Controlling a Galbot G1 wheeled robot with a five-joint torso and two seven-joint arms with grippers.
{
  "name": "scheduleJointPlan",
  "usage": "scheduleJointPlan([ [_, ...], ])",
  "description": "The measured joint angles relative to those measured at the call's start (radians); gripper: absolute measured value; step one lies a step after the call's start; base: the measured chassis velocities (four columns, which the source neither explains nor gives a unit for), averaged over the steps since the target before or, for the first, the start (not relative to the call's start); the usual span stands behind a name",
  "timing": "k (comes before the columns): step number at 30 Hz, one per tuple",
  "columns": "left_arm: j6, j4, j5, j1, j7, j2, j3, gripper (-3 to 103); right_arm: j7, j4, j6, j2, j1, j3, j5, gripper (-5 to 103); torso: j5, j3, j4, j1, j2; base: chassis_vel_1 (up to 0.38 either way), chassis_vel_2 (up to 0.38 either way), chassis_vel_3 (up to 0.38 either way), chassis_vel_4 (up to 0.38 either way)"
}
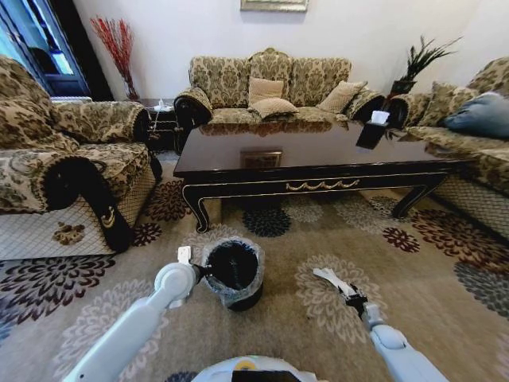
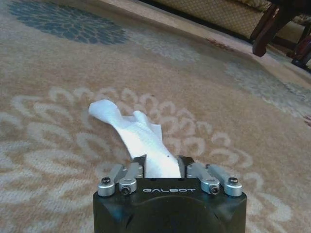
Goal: Move to the front of the table and pick up the trash from the floor, then place it into the trash bin.
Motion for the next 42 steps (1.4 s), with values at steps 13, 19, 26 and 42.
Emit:
scheduleJointPlan([
  [13, 0.000, 0.003, -0.010, 0.003, 0.000, -0.008, 0.006, 0, -0.012, 0.108, -0.008, -0.005, -0.084, 0.028, 0.049, 68, -0.0001, 0.000, -0.0003, 0.000, 0.000, 0.000, 0.000, 0.000, 0.000],
  [19, 0.000, 0.002, -0.008, 0.011, 0.000, -0.011, 0.003, 0, -0.002, 0.040, -0.007, 0.008, -0.031, 0.021, 0.016, 90, 0.0002, 0.000, -0.0001, 0.000, 0.000, 0.000, 0.000, 0.000, 0.000],
  [26, 0.000, -0.003, -0.007, 0.015, -0.001, -0.011, -0.006, 0, 0.016, -0.014, -0.020, 0.013, 0.036, 0.002, 0.000, 85, -0.0001, 0.000, 0.0000, 0.000, 0.000, 0.000, 0.000, 0.000, 0.000],
  [42, 0.000, -0.016, -0.010, 0.024, -0.001, 0.004, -0.016, 0, 0.008, -0.074, -0.025, 0.015, 0.061, -0.016, 0.036, 30, 0.0000, 0.000, -0.0001, 0.000, 0.000, 0.000, 0.000, 0.000, 0.000],
])
